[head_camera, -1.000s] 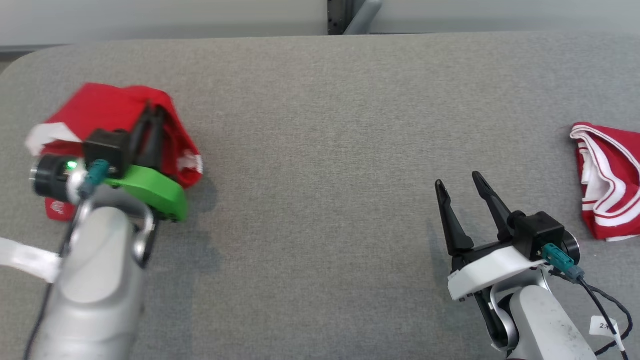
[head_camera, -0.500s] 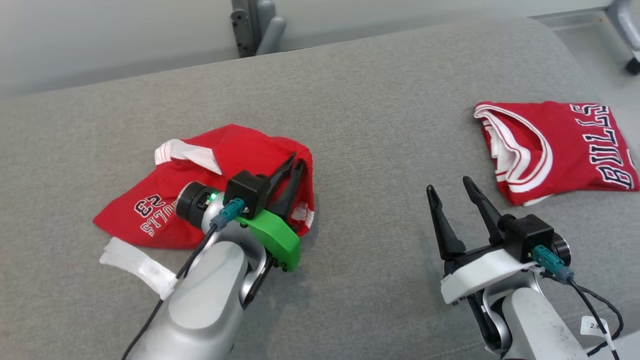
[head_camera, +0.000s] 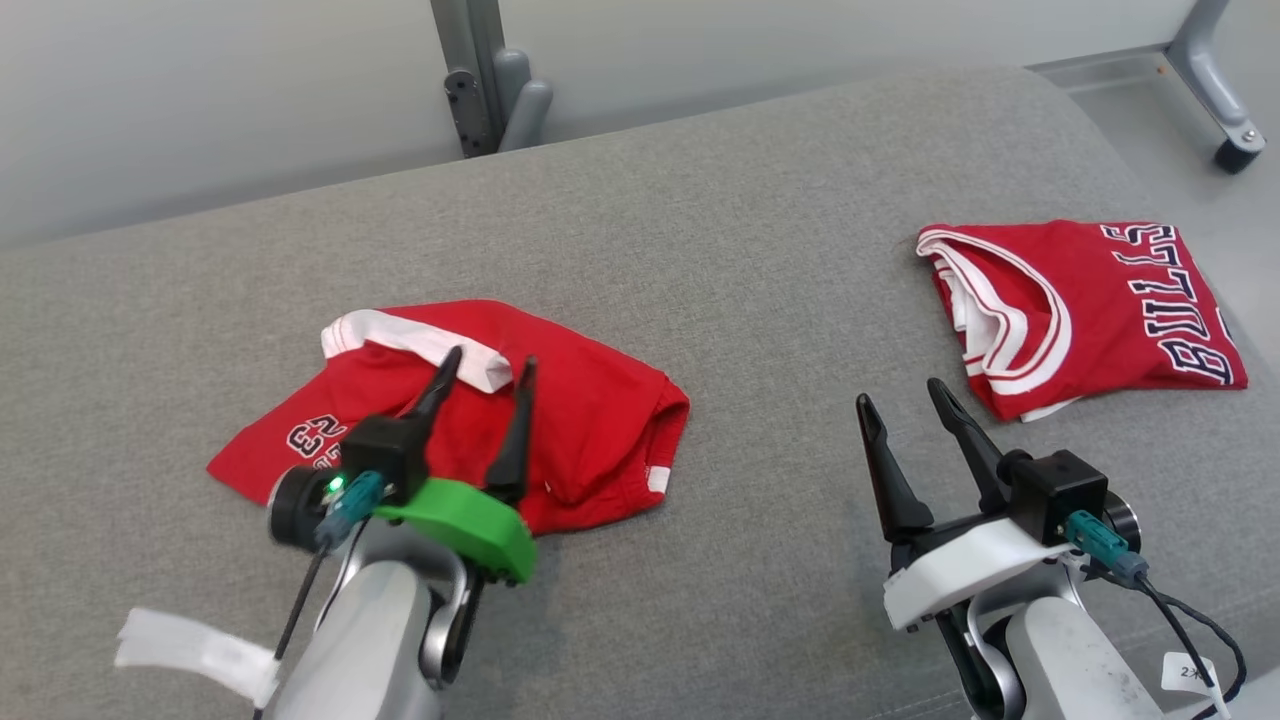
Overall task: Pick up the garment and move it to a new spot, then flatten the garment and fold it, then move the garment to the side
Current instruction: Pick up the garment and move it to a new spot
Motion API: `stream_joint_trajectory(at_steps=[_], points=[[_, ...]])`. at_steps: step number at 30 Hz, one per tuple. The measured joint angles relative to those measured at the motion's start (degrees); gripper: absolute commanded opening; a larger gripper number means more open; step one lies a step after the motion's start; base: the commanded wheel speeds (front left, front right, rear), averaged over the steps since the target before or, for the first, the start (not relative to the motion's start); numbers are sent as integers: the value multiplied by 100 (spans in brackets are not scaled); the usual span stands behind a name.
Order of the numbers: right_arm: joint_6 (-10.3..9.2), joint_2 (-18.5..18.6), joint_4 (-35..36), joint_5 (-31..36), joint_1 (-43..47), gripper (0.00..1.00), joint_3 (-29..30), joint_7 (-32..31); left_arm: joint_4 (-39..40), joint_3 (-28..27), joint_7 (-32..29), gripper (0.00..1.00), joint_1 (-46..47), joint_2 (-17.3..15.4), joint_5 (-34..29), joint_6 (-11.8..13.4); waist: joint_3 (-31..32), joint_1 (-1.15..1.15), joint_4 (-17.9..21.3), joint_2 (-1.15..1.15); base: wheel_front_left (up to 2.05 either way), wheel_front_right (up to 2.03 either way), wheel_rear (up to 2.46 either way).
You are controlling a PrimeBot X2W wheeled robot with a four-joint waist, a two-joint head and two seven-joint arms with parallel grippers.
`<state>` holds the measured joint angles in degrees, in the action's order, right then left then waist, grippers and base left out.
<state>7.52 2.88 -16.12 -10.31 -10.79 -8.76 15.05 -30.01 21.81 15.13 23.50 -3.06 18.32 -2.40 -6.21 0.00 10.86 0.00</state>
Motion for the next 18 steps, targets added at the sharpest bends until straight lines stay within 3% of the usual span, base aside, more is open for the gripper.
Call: stream_joint_trajectory(at_steps=[9,18], points=[[0,-3,-1,-60,238,100,-69,0,628,-1393,0,100,-1338,-200,-421,241,364,0,-378,0,0,0,0],[0,-3,-32,-58,385,100,-82,0,1336,-2405,1,100,-2500,-66,-721,324,684,0,-647,0,0,0,0]])
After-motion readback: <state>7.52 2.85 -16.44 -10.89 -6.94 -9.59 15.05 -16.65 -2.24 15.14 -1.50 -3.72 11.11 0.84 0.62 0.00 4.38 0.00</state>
